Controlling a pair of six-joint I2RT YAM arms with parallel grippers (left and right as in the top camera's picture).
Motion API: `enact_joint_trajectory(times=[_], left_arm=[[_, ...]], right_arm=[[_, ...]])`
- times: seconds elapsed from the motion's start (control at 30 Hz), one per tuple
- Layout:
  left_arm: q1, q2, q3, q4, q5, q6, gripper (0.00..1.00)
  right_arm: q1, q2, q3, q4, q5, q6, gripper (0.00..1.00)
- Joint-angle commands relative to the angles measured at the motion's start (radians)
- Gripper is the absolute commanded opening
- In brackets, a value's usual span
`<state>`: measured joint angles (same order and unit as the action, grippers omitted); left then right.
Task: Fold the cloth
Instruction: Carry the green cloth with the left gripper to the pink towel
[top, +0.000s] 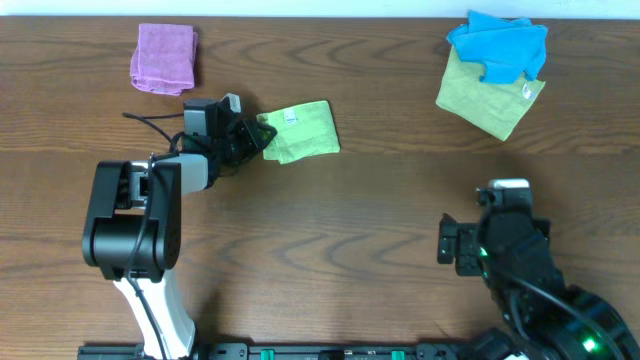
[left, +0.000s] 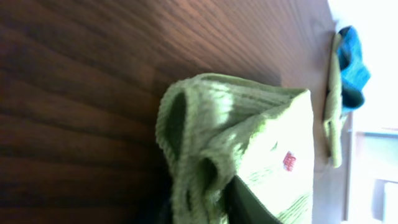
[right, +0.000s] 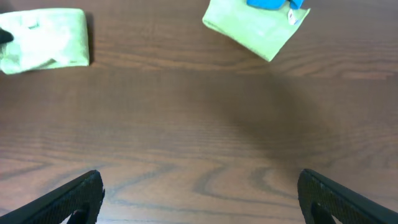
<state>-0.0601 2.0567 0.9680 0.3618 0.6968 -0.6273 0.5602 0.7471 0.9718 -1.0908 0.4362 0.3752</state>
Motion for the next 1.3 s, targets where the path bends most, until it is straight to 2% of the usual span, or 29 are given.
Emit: enact_joint_trajectory(times=[0.0, 0.03, 0.23, 0.33, 0.43, 0.57, 0.7, 1.07, 1.13, 1.27], left_arm=[[-0.006, 0.068, -0.029, -0.035, -0.049, 0.003, 0.08], [-0.006, 0.068, -0.026, -0.035, -0.042, 0.003, 0.06], [-0.005, 0.068, 0.061, -0.035, 0.066, -0.032, 0.06], [-0.005, 0.065, 0.154, -0.034, 0.11, -0.114, 0.06], [-0.005, 0.038, 0.277, -0.035, 0.101, -0.14, 0.06], [0.033, -0.039, 0.457, -0.084, -0.003, -0.158, 0.06], [0.116, -0.091, 0.55, -0.157, -0.098, -0.164, 0.06], [0.304, -0.11, 0.619, -0.194, -0.267, -0.303, 0.06], [0.307, -0.11, 0.619, -0.231, -0.315, -0.36, 0.06], [0.301, -0.1, 0.617, -0.261, -0.421, -0.579, 0.06]], right_arm=[[-0.004, 0.038, -0.003, 0.003, 0.001, 0.013, 0.99], [-0.004, 0.049, -0.003, 0.005, 0.001, 0.013, 0.99], [-0.004, 0.078, -0.003, 0.063, 0.002, 0.012, 0.98], [-0.005, 0.078, -0.003, 0.087, 0.004, -0.003, 0.98], [-0.011, 0.078, -0.003, 0.1, 0.005, -0.006, 0.98], [-0.044, 0.078, -0.003, 0.111, 0.004, -0.006, 0.98], [-0.07, 0.078, -0.003, 0.113, 0.004, -0.006, 0.98], [-0.097, 0.078, -0.003, 0.159, 0.0, -0.013, 0.99], [-0.097, 0.078, -0.003, 0.162, -0.003, -0.013, 0.98], [-0.097, 0.078, -0.003, 0.176, -0.035, -0.013, 0.98]])
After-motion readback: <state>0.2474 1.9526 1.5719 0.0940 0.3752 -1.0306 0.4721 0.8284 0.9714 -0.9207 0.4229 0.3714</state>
